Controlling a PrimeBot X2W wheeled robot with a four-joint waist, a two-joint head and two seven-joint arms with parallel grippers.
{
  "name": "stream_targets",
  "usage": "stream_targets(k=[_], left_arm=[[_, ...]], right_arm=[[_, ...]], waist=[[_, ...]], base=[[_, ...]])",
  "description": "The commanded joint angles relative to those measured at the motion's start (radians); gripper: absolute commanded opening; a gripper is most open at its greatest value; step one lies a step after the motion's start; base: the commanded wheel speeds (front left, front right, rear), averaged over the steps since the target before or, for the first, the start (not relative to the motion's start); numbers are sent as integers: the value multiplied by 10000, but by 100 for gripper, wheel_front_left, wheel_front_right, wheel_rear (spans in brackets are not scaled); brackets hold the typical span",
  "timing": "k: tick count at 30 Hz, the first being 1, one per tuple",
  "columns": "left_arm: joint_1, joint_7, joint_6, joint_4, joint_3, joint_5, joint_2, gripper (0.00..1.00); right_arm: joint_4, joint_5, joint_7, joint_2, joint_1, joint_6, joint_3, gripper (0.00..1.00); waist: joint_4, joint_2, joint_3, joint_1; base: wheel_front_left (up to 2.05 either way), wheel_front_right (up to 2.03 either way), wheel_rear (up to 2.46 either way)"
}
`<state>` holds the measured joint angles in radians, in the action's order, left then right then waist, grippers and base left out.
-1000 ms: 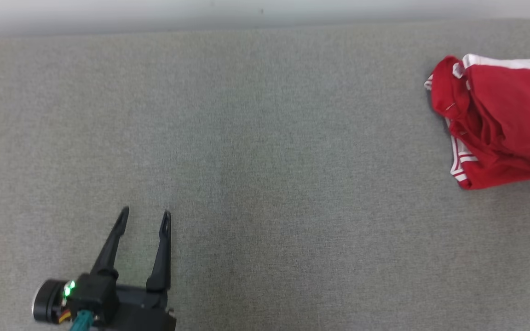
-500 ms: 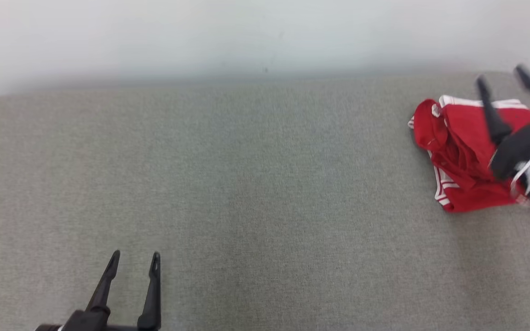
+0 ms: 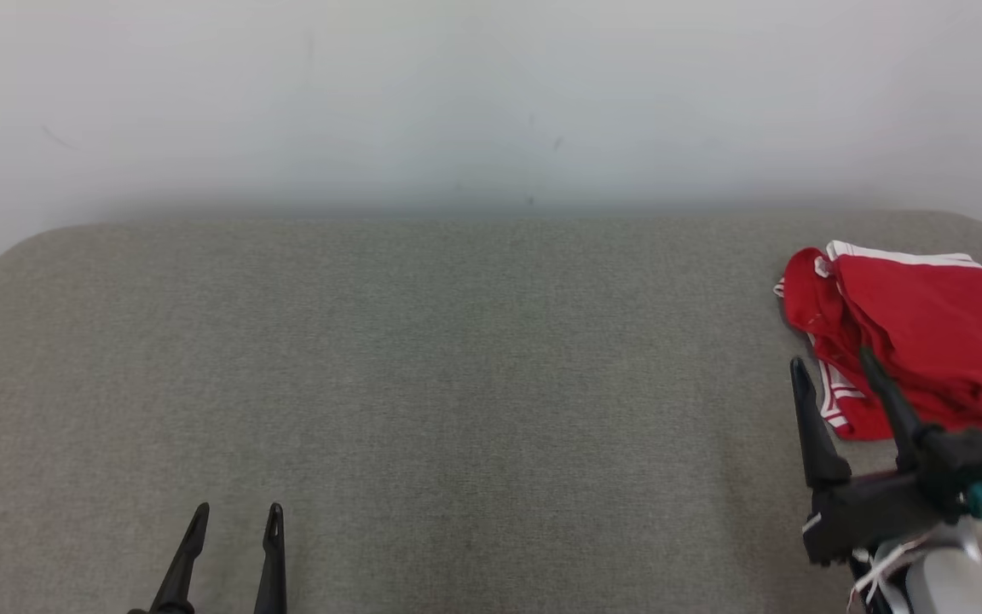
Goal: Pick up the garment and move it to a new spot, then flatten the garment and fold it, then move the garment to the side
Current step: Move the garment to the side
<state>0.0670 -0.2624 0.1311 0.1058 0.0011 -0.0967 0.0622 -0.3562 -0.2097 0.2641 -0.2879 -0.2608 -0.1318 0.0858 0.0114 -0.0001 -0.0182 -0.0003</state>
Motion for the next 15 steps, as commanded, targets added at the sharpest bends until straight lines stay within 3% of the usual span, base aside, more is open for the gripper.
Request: stream_targets(k=[1,7,15], left_arm=[[117,-22,-12,16,-6,-12,-25,100],[-52,-22,-12,225,-109,-4,-32,100],[161,-22,-12,192,20,6,-68,100]], right_arm=[[370,197,3,289,457,23,-234,100],[1823,746,3,1490,2357,22,-1233,100],[2372,1174,3,2158,3596,22,-1407,100]], waist=[[-200,1,117,3],[-490,1,222,3],[-429,1,321,3]], base=[[0,0,0],[0,0,0],[0,0,0]])
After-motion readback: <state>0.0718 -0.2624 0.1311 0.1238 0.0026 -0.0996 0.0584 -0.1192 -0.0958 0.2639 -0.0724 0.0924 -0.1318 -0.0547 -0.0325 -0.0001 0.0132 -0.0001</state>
